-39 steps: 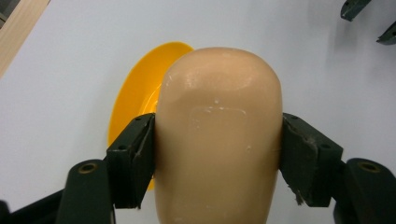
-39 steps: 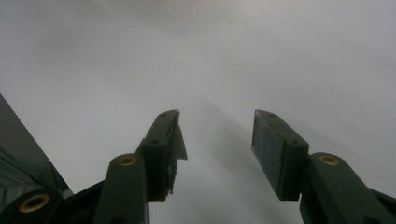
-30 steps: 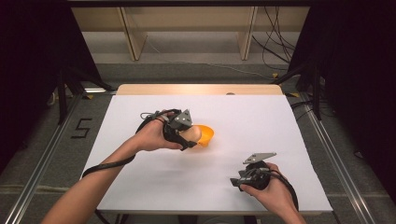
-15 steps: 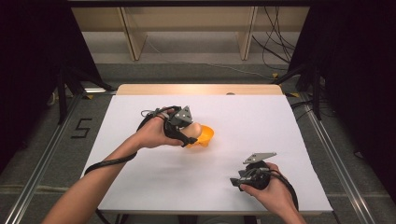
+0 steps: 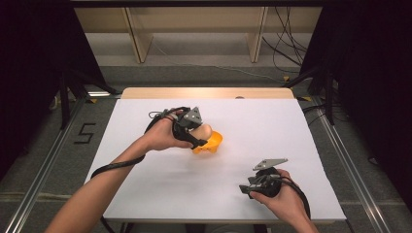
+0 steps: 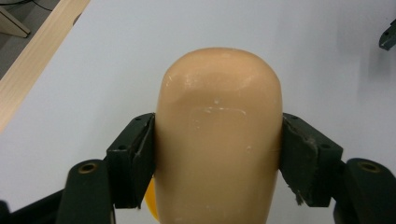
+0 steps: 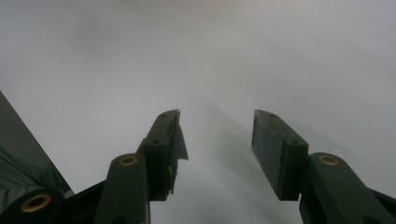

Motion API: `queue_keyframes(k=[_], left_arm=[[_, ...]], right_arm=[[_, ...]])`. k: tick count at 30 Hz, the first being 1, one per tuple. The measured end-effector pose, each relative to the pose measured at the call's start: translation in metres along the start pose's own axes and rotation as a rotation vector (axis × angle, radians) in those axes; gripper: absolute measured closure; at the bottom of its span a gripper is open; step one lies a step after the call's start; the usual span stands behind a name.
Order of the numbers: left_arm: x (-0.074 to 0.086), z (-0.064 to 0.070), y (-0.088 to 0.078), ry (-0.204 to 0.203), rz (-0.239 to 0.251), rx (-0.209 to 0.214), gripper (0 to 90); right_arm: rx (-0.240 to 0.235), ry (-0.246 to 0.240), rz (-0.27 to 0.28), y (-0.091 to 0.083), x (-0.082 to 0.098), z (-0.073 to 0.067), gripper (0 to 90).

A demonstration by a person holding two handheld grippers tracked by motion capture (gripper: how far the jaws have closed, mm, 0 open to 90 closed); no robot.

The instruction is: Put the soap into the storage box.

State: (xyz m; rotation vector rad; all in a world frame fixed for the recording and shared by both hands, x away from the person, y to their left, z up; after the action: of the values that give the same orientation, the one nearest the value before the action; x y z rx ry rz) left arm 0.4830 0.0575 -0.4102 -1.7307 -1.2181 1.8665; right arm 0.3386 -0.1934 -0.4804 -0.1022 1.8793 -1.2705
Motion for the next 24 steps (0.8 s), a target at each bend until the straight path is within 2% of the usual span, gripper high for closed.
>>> queue_keyframes(k=[3, 4, 5, 6, 7, 8, 10, 11, 13, 14, 16, 17, 20, 21, 22, 24], left_arm=[[-0.0016, -0.0003, 0.0017, -0.004, 0.001, 0.009, 32.4], [-0.0026, -0.0014, 0.0021, 0.012, 0.002, 0.007, 32.4], [-0.0036, 0.0007, 0.0047, -0.027, 0.034, 0.005, 32.4], [-0.0037, -0.0016, 0.0035, 0.006, 0.009, 0.005, 32.4], [-0.0043, -0.0023, 0.0038, 0.012, 0.006, 0.006, 32.4], [-0.0047, -0.0028, 0.0044, 0.012, 0.006, 0.005, 32.4], [-0.0057, -0.0009, 0.0075, -0.030, 0.038, 0.006, 32.4], [-0.0057, -0.0033, 0.0062, 0.006, 0.014, 0.002, 32.4], [-0.0062, -0.0042, 0.0067, 0.010, 0.009, 0.005, 32.4], [-0.0064, -0.0043, 0.0070, 0.009, 0.009, 0.005, 32.4], [-0.0066, -0.0045, 0.0078, 0.001, 0.008, 0.007, 32.4], [-0.0069, -0.0052, 0.0080, 0.009, 0.009, 0.005, 32.4], [-0.0074, -0.0069, 0.0090, 0.009, 0.009, 0.001, 32.4], [-0.0071, -0.0070, 0.0096, -0.002, 0.008, 0.005, 32.4], [-0.0073, -0.0076, 0.0096, 0.003, 0.007, 0.003, 32.4], [-0.0076, -0.0088, 0.0105, 0.006, 0.006, 0.001, 32.4]], right_arm=[[0.005, -0.011, 0.005, 0.0004, 0.0001, 0.0009, 52.1], [0.005, -0.012, 0.005, 0.0003, 0.0000, 0.0012, 52.1], [0.006, -0.014, 0.006, 0.0003, 0.0000, 0.0014, 52.1], [0.005, -0.013, 0.006, 0.0001, 0.0000, 0.0016, 52.1], [0.003, -0.006, 0.002, -0.0002, 0.0000, 0.0012, 52.2], [0.007, -0.033, 0.011, 0.0007, 0.0004, 0.0027, 52.2], [0.005, -0.024, 0.011, 0.0001, 0.0001, 0.0020, 52.2], [-0.013, 0.030, -0.008, -0.0010, 0.0007, -0.0029, 52.2], [-0.010, 0.018, -0.004, -0.0009, 0.0009, -0.0017, 52.2], [-0.004, -0.003, 0.005, 0.0001, 0.0012, 0.0000, 52.2], [-0.009, 0.016, -0.003, -0.0010, 0.0012, -0.0014, 52.2], [-0.011, 0.024, -0.006, -0.0016, 0.0010, -0.0019, 52.2], [-0.009, 0.023, -0.005, -0.0015, 0.0010, -0.0016, 52.2], [-0.010, 0.020, 0.002, -0.0009, 0.0010, -0.0014, 52.2], [-0.012, 0.003, 0.012, -0.0001, 0.0008, -0.0003, 52.2], [-0.016, 0.004, 0.011, -0.0003, 0.0008, -0.0008, 52.2]])
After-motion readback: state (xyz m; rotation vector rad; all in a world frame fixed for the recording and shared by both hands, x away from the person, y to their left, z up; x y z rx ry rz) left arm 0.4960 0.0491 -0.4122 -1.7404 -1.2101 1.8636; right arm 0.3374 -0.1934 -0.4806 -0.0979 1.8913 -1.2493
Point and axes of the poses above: each handheld gripper's, and its own axes: y roughly forward along the jaws, x roughly out of its underside, z roughly to its right, the point moved 3 cm from there along y, roughly forward along the jaws, and after that the axes turned 5 degrees about -y, right-handed, at the moved point
